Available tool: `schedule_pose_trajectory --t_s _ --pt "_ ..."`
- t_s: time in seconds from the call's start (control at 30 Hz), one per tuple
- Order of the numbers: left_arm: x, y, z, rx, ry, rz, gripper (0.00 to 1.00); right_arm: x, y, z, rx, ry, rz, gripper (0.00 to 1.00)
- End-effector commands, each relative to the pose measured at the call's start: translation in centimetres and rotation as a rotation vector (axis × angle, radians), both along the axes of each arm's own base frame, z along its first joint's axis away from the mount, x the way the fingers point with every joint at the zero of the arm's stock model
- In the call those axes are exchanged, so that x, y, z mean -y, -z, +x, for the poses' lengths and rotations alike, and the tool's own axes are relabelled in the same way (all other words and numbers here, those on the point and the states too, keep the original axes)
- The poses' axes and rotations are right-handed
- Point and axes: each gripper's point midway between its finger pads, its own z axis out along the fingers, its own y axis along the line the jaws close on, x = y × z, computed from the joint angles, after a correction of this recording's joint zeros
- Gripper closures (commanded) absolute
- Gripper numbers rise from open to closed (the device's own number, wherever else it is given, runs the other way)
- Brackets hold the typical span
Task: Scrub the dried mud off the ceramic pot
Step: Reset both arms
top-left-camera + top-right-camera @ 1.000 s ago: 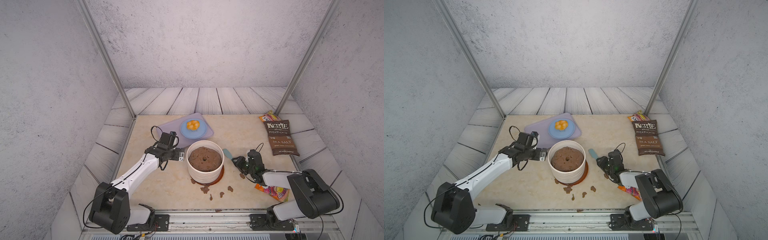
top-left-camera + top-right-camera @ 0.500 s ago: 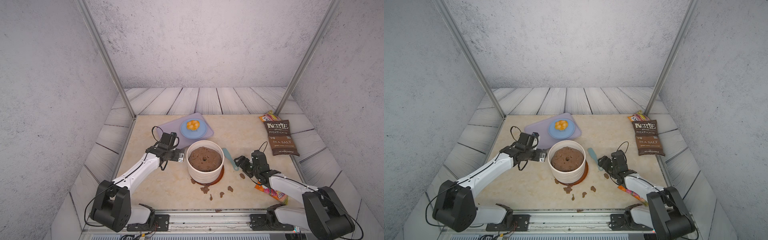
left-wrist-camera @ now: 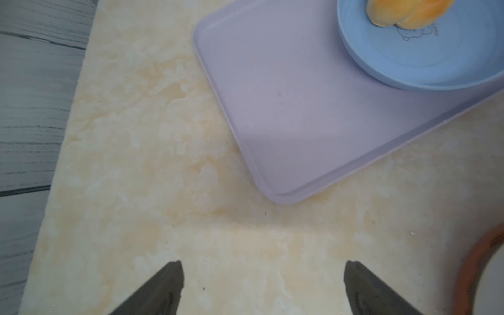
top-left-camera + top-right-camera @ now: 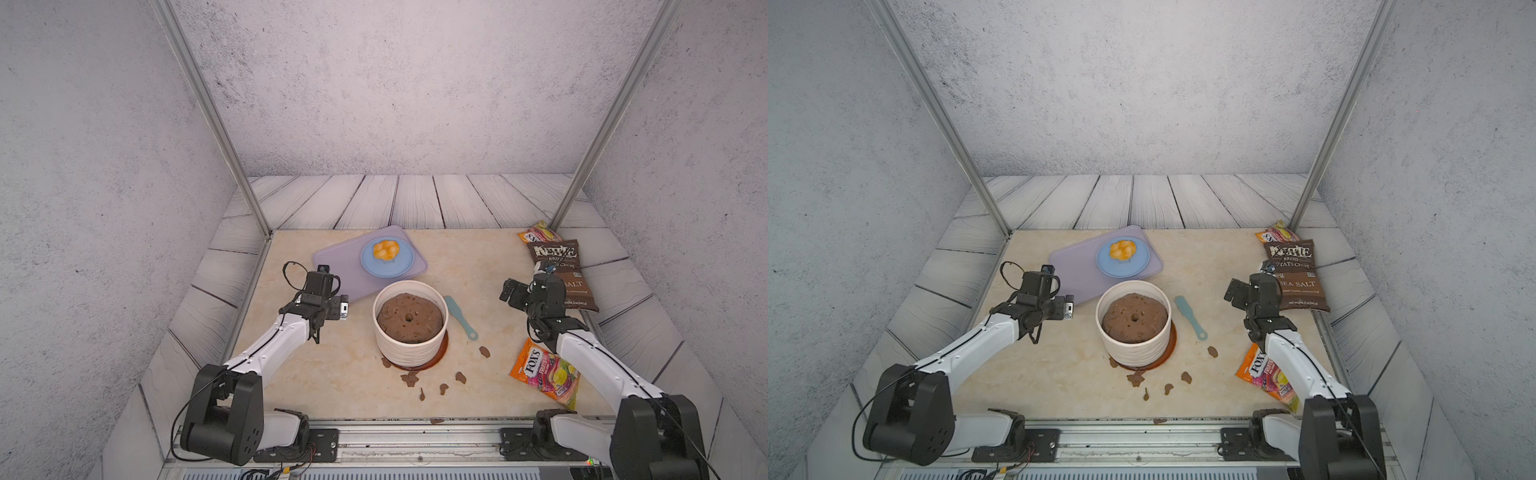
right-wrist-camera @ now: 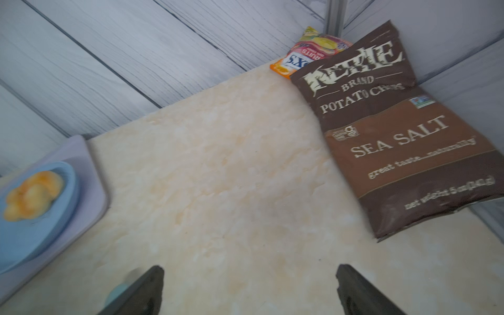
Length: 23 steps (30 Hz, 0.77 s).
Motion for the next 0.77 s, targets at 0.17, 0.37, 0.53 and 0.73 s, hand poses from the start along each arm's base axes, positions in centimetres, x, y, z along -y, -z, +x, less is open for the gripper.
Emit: schedule_pose_trajectory --t_s 0.17,0.37,0.53,0.73 --pt "-3.7 -2.5 3.9 0.231 -0.072 0.107 0.02 4.1 2.6 0.9 0.064 0.048 -0.197 0.01" --pt "-4.2 -1.3 4.8 0.304 -0.084 0.136 0.02 3.8 3.9 2.2 0.149 -0.005 -0.171 0.01" --pt "-4.2 -0.5 4.9 0.306 -0.078 0.133 0.02 3.0 4.2 2.5 0.142 -0.056 -0.166 0.01" --pt "-3.8 -1.3 5.1 0.314 -0.036 0.122 0.02 2.8 4.3 2.6 0.134 -0.07 -0.164 0.01"
